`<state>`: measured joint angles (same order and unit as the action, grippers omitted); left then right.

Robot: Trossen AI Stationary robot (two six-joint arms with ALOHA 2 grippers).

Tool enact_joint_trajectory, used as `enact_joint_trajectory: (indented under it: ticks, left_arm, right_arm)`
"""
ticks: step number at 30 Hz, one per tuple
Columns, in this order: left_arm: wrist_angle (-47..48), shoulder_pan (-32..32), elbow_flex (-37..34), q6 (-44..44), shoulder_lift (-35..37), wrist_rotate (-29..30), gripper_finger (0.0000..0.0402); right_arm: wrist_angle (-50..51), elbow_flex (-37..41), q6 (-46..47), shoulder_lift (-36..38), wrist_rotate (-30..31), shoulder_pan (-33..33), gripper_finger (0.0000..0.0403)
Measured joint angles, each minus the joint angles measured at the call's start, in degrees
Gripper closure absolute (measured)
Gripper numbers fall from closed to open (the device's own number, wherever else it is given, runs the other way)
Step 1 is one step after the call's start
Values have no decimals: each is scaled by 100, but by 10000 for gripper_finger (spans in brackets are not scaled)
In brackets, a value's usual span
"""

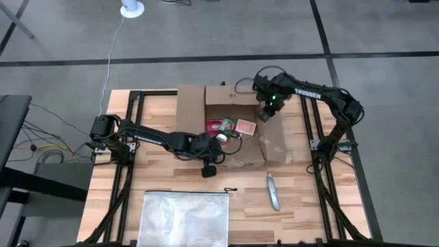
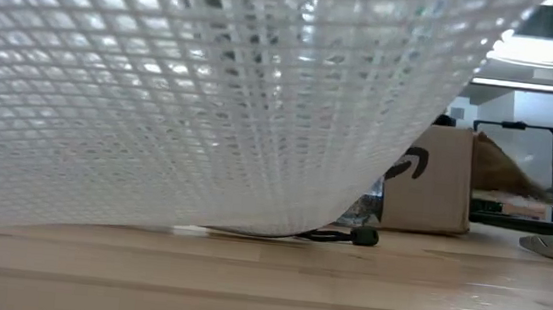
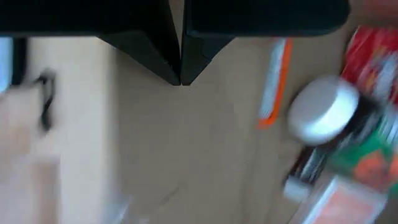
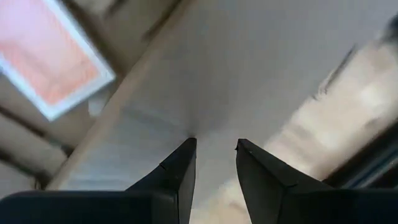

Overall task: Unpack boxes
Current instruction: Open the box using the cutter

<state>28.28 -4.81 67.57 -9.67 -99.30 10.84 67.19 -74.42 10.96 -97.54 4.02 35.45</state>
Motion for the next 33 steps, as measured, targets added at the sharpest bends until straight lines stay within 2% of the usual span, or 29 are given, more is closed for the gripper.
enact_joint_trajectory:
  ticks: [5,10,15,17,20,24,28,31,33]
  left_arm:
    - [978,199,-164,161,232,348,402]
    - [996,626,-622,435,553,449,402]
    - [741,1169,-693,1013,771,457,402]
    - [845,1297,-510,1176,901,653,402]
    - [1410,1343,-19,1277,1305,851,402]
    - [2202,996,761,376,1841,741,402]
    - [2320,234,815,-848,2196,771,402]
    - [2327,-417,545,-1951,2170,979,402]
    - [2226,-797,339,-2572,2039,1023,402]
  right_arm:
    - [-70,215,447,0,-460,-909,301]
    - [-652,220,1055,0,-624,-1972,301]
    - [-1517,152,1460,-1,-825,-2734,301]
    - [-1275,-58,1468,-1,-730,-2892,301]
    - [-335,-495,1219,191,-307,-3001,301]
    - [-257,-1057,416,607,311,-2945,301]
    - [-1117,-1123,-411,729,702,-2535,301]
    - [-1589,-1120,-973,485,462,-2157,301]
    - [-1838,-1115,-1243,304,-286,-2081,301]
